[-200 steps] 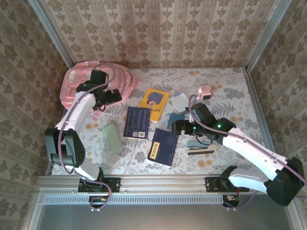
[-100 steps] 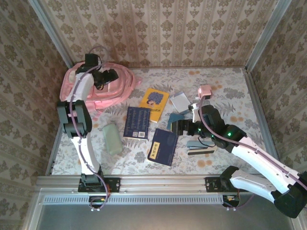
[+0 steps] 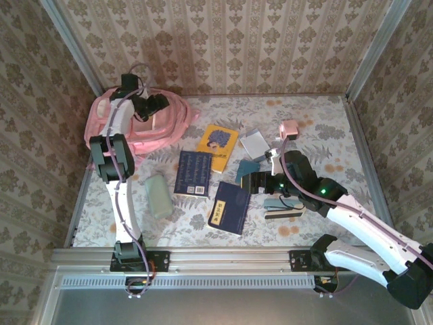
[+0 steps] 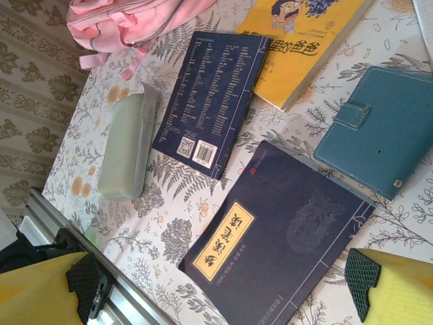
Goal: Pack books, pencil case, and school supplies into a backpack
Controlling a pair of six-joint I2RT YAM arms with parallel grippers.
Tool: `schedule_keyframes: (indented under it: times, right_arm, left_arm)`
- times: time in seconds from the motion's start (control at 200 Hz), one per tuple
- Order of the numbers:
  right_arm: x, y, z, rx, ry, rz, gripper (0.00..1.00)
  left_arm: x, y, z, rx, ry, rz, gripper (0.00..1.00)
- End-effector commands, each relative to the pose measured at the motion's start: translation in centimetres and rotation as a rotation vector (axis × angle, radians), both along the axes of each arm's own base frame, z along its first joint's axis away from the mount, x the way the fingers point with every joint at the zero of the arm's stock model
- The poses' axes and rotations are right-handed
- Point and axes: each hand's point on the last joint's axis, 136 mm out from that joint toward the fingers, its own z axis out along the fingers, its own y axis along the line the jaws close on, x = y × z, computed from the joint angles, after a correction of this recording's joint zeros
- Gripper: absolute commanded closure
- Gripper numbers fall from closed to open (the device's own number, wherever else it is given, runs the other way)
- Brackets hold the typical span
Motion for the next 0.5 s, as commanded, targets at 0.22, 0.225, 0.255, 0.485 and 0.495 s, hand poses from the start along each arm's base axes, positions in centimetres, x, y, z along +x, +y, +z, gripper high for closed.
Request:
schedule_keyframes:
  times: [0.22, 0.225, 0.255, 0.485, 0.495]
  right_arm:
    - [0.9, 1.4, 0.9, 0.042, 0.001, 0.022, 0.09]
    - [0.9, 1.5, 0.9, 0.043, 0.001, 0.022, 0.09]
    - [0.9, 1.6, 0.9, 0.049, 0.004, 0.025, 0.1]
    - [0.7, 1.3, 2.3, 0.063, -0.02, 0.021, 0.14]
    - [0.6, 1.3, 2.3, 0.063, -0.021, 0.02, 0.14]
  left_arm:
    - [-0.2, -1.3, -1.0, -0.081, 0.01, -0.059, 0.53]
    - [-0.1, -1.3, -1.1, -0.083, 0.01, -0.06, 0.54]
    - [-0.2, -1.5, -1.3, -0.089, 0.016, -0.065, 0.6]
    - [-0.5, -2.0, -0.5, -0.089, 0.018, -0.101, 1.0]
    - [-0.5, -2.1, -0.3, -0.087, 0.013, -0.103, 1.0]
